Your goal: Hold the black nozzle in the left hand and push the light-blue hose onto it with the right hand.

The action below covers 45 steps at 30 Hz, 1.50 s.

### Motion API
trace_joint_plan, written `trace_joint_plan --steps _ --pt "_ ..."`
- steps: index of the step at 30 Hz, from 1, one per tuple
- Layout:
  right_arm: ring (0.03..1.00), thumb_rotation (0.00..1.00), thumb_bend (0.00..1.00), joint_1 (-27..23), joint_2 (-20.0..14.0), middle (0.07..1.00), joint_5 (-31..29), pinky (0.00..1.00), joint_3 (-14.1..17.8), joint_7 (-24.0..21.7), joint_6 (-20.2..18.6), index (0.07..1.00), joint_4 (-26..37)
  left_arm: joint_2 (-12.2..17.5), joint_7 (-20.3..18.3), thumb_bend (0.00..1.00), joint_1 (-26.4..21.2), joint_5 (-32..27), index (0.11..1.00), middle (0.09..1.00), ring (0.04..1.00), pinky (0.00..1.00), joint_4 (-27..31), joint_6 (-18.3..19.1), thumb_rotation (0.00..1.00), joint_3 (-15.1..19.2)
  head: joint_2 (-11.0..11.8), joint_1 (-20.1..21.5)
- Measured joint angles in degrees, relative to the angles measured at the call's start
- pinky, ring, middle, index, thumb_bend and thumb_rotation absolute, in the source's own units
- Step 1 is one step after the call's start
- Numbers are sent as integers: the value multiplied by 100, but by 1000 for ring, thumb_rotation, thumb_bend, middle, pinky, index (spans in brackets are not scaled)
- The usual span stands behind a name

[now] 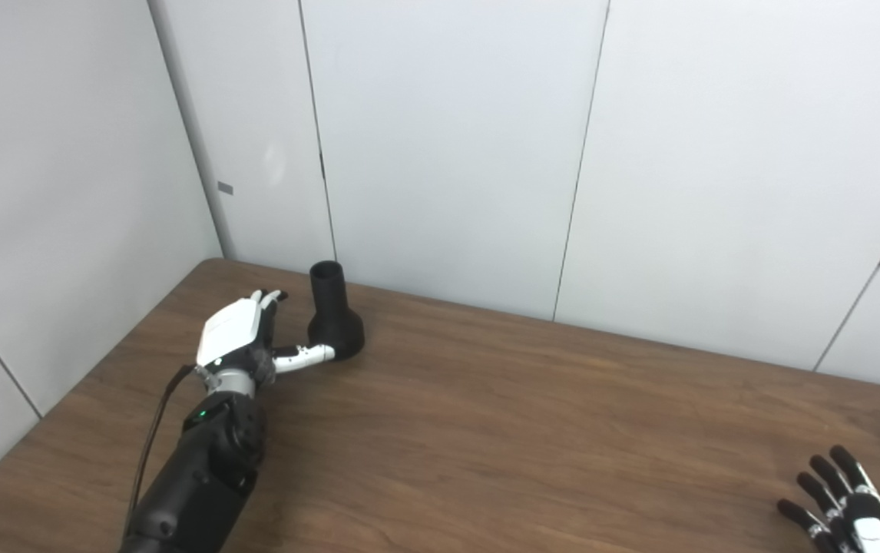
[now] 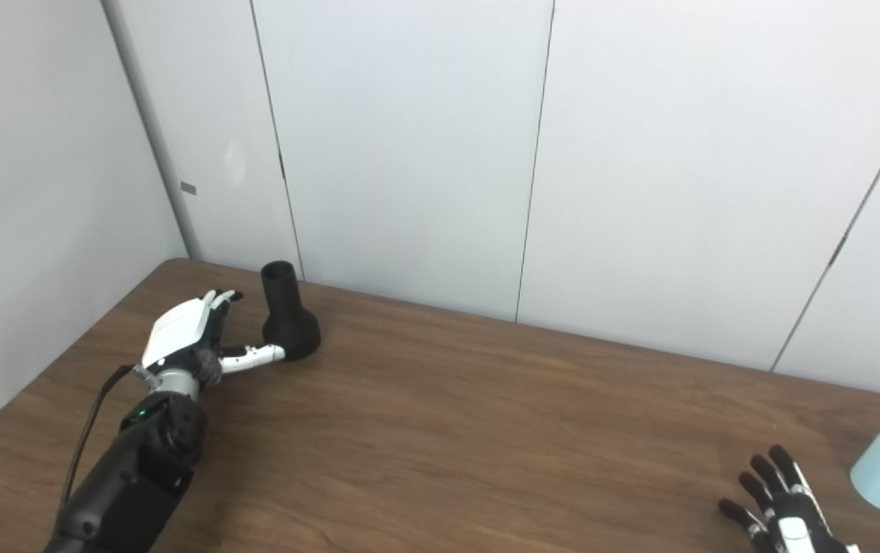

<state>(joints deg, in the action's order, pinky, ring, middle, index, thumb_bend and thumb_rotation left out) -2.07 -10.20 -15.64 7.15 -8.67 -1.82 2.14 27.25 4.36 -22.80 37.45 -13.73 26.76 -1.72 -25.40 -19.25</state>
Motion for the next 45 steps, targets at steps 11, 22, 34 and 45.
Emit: trace_joint_plan --steps 11,22,34,45 --pt "914 777 620 12 0 912 76 798 -24 13 -40 942 48 -201 -22 989 -395 -11 904 942 1000 1000 -436 -16 579 -78 -9 70" --pt "905 759 546 78 9 909 173 805 -50 28 -103 943 169 -326 36 1000 -828 -14 891 909 997 1000 -1111 -29 610 -401 -70 114" --pt "917 747 562 88 3 930 337 828 -95 33 -88 957 204 -593 469 932 -1004 -233 881 908 1000 1000 -1409 -5 511 -57 -149 79" --pt "916 727 542 88 4 921 367 836 -123 35 -99 957 224 -635 503 894 -1051 -142 815 844 907 1000 -1648 -1 456 29 -228 53"
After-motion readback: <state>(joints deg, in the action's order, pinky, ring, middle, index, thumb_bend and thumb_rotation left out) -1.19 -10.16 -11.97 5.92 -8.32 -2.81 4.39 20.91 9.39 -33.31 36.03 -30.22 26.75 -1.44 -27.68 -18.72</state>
